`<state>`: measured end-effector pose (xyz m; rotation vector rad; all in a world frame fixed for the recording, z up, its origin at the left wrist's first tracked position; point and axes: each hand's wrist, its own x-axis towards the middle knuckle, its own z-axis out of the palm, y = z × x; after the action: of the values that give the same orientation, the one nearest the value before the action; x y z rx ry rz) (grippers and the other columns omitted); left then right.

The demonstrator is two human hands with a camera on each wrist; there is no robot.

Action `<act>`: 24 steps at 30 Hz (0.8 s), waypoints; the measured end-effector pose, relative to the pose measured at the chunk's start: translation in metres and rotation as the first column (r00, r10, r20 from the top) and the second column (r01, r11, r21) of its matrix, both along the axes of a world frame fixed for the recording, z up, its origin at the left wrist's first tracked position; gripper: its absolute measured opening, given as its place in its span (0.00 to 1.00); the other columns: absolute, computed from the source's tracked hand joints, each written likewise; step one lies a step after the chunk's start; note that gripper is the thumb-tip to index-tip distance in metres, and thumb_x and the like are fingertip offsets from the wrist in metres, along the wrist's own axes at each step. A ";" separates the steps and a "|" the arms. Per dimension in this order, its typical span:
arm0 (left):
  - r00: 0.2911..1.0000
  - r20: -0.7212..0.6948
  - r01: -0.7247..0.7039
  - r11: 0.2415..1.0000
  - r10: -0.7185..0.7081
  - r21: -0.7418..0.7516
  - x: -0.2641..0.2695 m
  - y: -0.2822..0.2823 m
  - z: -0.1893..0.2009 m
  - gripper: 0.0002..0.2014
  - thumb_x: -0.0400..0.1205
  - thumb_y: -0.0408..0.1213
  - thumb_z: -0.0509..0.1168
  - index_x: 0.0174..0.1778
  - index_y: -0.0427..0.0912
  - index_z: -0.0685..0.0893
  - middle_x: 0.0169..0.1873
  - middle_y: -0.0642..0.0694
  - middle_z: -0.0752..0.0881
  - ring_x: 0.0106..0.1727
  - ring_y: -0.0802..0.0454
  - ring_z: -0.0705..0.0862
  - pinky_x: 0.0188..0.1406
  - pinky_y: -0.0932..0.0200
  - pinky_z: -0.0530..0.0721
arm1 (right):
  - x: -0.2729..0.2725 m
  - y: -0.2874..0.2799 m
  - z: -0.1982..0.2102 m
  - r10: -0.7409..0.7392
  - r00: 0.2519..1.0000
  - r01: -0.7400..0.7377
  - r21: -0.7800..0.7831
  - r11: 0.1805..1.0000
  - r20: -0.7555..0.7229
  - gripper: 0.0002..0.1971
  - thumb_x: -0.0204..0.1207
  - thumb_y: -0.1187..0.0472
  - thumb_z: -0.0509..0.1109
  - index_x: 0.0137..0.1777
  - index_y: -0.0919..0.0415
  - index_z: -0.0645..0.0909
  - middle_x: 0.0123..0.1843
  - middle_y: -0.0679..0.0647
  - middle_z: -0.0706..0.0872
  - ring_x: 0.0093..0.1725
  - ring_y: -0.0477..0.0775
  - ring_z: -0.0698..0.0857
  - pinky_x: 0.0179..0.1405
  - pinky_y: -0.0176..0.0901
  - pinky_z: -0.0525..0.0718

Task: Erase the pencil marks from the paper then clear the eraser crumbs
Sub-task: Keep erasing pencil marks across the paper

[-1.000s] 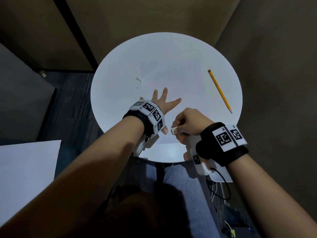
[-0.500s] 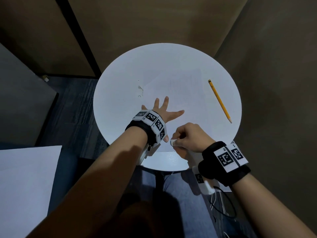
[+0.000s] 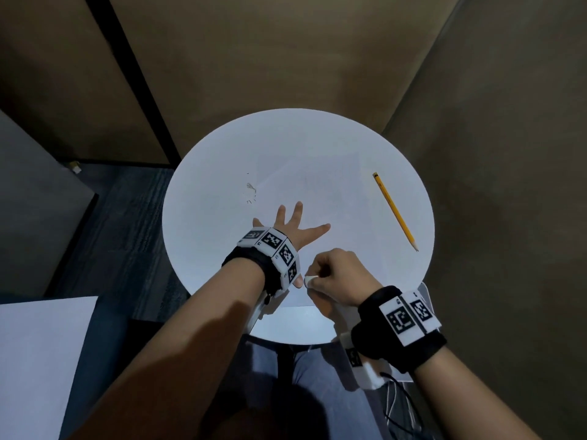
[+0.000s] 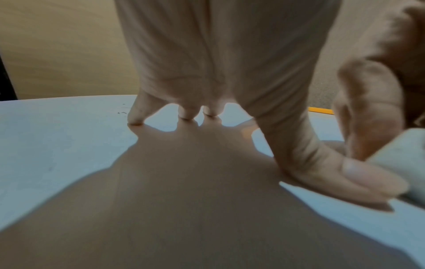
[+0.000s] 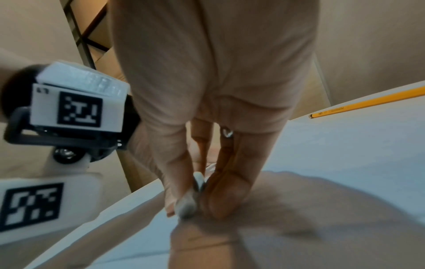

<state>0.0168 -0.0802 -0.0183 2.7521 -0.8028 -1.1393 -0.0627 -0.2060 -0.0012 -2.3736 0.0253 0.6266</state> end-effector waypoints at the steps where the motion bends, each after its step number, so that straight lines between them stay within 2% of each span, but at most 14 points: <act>1: 1.000 -0.001 0.002 1.000 -0.002 -0.001 0.000 0.000 0.001 0.64 0.62 0.48 0.83 0.79 0.71 0.38 0.78 0.42 0.24 0.78 0.31 0.27 0.64 0.13 0.44 | -0.001 0.000 0.000 0.034 0.999 -0.034 0.000 0.999 -0.026 0.02 0.72 0.65 0.71 0.40 0.62 0.84 0.38 0.51 0.85 0.35 0.42 0.80 0.30 0.26 0.73; 4: 1.000 -0.001 0.006 1.000 -0.006 -0.001 0.000 -0.001 0.002 0.63 0.64 0.48 0.82 0.79 0.71 0.38 0.78 0.42 0.24 0.79 0.31 0.27 0.65 0.14 0.44 | 0.001 -0.003 0.001 0.015 1.000 -0.015 0.008 1.000 -0.012 0.02 0.72 0.63 0.73 0.39 0.61 0.85 0.36 0.47 0.84 0.33 0.39 0.79 0.28 0.23 0.71; 7: 1.000 0.006 0.010 1.000 -0.010 -0.007 0.002 0.000 -0.001 0.63 0.63 0.48 0.83 0.79 0.71 0.38 0.78 0.42 0.24 0.78 0.32 0.27 0.65 0.14 0.44 | -0.001 -0.005 -0.003 -0.084 0.994 0.082 0.029 0.996 0.069 0.03 0.74 0.62 0.71 0.42 0.62 0.85 0.42 0.51 0.87 0.37 0.43 0.80 0.32 0.24 0.74; 10: 1.000 0.015 0.002 1.000 -0.002 -0.018 0.002 0.001 -0.005 0.63 0.64 0.47 0.82 0.79 0.72 0.38 0.78 0.43 0.24 0.78 0.32 0.27 0.64 0.14 0.43 | -0.007 -0.008 -0.003 0.022 0.999 -0.021 0.031 0.999 -0.029 0.02 0.73 0.63 0.72 0.39 0.59 0.84 0.40 0.50 0.87 0.38 0.44 0.82 0.35 0.27 0.76; 12: 1.000 0.022 0.004 1.000 -0.004 -0.020 0.002 0.002 -0.005 0.62 0.64 0.48 0.82 0.79 0.72 0.38 0.78 0.43 0.24 0.79 0.32 0.27 0.64 0.14 0.43 | -0.006 -0.009 -0.002 0.040 0.998 -0.039 0.031 0.999 -0.047 0.01 0.72 0.63 0.73 0.40 0.59 0.86 0.39 0.48 0.87 0.36 0.40 0.81 0.33 0.24 0.75; 14: 1.000 0.022 0.007 1.000 -0.006 -0.016 0.002 0.002 -0.004 0.62 0.64 0.49 0.82 0.79 0.71 0.38 0.78 0.43 0.24 0.79 0.32 0.28 0.65 0.14 0.44 | -0.003 -0.010 -0.004 -0.033 0.999 0.033 0.019 0.999 0.039 0.03 0.73 0.61 0.73 0.40 0.59 0.86 0.37 0.45 0.84 0.35 0.37 0.79 0.30 0.21 0.73; 16: 1.000 0.026 0.007 1.000 -0.007 -0.015 0.001 0.002 -0.004 0.63 0.64 0.49 0.82 0.79 0.71 0.38 0.79 0.43 0.24 0.79 0.32 0.28 0.65 0.14 0.44 | -0.006 -0.009 -0.006 -0.061 0.995 0.059 0.023 0.998 0.078 0.03 0.73 0.60 0.72 0.40 0.58 0.84 0.37 0.45 0.84 0.36 0.39 0.80 0.30 0.21 0.74; 20: 0.999 0.040 0.011 1.000 -0.011 -0.014 0.001 0.003 -0.002 0.63 0.64 0.49 0.82 0.79 0.71 0.38 0.79 0.42 0.25 0.79 0.32 0.29 0.65 0.14 0.45 | -0.008 -0.009 -0.002 0.066 0.996 -0.064 0.032 0.997 -0.062 0.03 0.72 0.61 0.74 0.40 0.61 0.86 0.39 0.51 0.88 0.36 0.43 0.83 0.36 0.29 0.78; 22: 0.999 0.034 0.014 1.000 -0.014 0.000 0.001 0.002 0.000 0.62 0.64 0.49 0.82 0.79 0.71 0.38 0.79 0.42 0.25 0.79 0.32 0.29 0.65 0.14 0.46 | -0.003 -0.010 -0.002 0.005 1.000 -0.005 0.038 0.999 0.002 0.03 0.72 0.61 0.75 0.39 0.59 0.86 0.36 0.47 0.86 0.35 0.38 0.81 0.32 0.22 0.74; 24: 0.999 0.028 0.015 1.000 -0.015 0.010 0.000 0.001 0.003 0.62 0.65 0.49 0.81 0.79 0.70 0.38 0.79 0.42 0.25 0.79 0.32 0.29 0.66 0.15 0.46 | -0.003 -0.008 -0.005 -0.056 0.994 0.053 0.035 0.998 0.089 0.04 0.73 0.61 0.73 0.38 0.57 0.84 0.34 0.43 0.83 0.34 0.36 0.79 0.29 0.21 0.73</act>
<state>0.0169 -0.0792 -0.0155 2.7805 -0.8247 -1.1126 -0.0660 -0.2145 -0.0059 -2.3585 0.0401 0.4897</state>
